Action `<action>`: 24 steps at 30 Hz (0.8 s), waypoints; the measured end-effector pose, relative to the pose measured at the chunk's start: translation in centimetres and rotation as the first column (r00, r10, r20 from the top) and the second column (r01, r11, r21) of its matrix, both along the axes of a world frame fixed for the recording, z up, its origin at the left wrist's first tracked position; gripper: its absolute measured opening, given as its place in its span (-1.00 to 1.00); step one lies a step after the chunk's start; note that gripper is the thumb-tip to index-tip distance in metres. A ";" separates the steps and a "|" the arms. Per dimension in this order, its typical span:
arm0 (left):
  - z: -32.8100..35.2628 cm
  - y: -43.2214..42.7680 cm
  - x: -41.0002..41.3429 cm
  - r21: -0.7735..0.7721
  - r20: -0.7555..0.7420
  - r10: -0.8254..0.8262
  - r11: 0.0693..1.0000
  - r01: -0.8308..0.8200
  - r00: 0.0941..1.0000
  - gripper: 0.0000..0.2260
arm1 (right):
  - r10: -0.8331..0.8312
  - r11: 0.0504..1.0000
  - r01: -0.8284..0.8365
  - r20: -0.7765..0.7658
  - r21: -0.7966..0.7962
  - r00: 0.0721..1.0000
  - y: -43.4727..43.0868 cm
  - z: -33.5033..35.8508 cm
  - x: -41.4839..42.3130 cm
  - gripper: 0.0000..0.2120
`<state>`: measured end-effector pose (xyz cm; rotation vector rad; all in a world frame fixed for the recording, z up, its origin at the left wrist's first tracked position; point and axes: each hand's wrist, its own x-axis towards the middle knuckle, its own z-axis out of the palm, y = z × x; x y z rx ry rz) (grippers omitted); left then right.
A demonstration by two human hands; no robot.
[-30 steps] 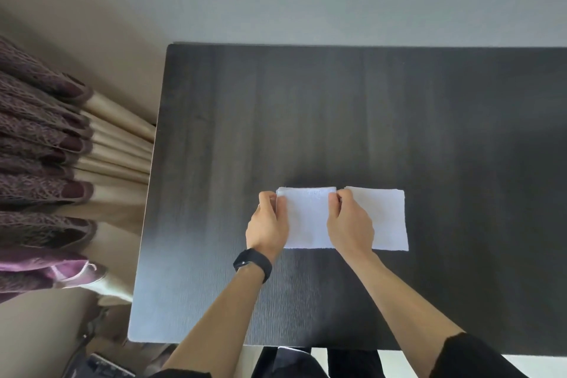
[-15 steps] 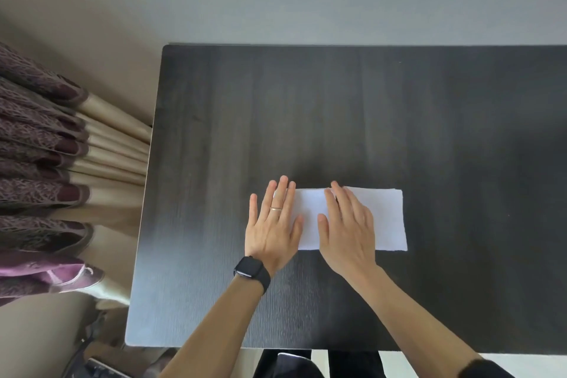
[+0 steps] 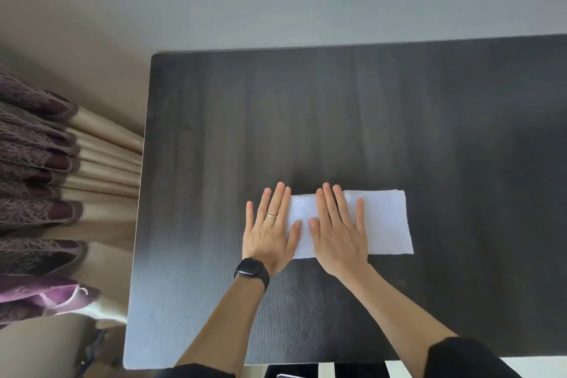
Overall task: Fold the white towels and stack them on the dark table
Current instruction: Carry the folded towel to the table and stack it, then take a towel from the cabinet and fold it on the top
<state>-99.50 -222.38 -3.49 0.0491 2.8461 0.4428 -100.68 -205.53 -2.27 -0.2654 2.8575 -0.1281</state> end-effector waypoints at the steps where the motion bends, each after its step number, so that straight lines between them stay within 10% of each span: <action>1: 0.0 -0.1 -0.2 -0.007 0.008 -0.010 1.000 0.010 1.000 -0.39 | -0.001 1.000 0.001 0.012 0.003 1.000 -0.1 0.1 -0.1 -0.43; 14: 8.7 1.6 -1.1 -0.077 0.076 -0.009 0.997 0.014 0.997 -0.34 | -0.233 0.948 0.232 0.021 -0.216 0.972 4.8 10.8 2.3 -0.37; 24: 23.9 24.2 -2.8 0.090 -0.089 -0.510 0.851 0.517 0.855 -0.56 | -0.716 0.685 0.593 -0.237 -0.424 0.657 26.0 25.6 14.5 -0.65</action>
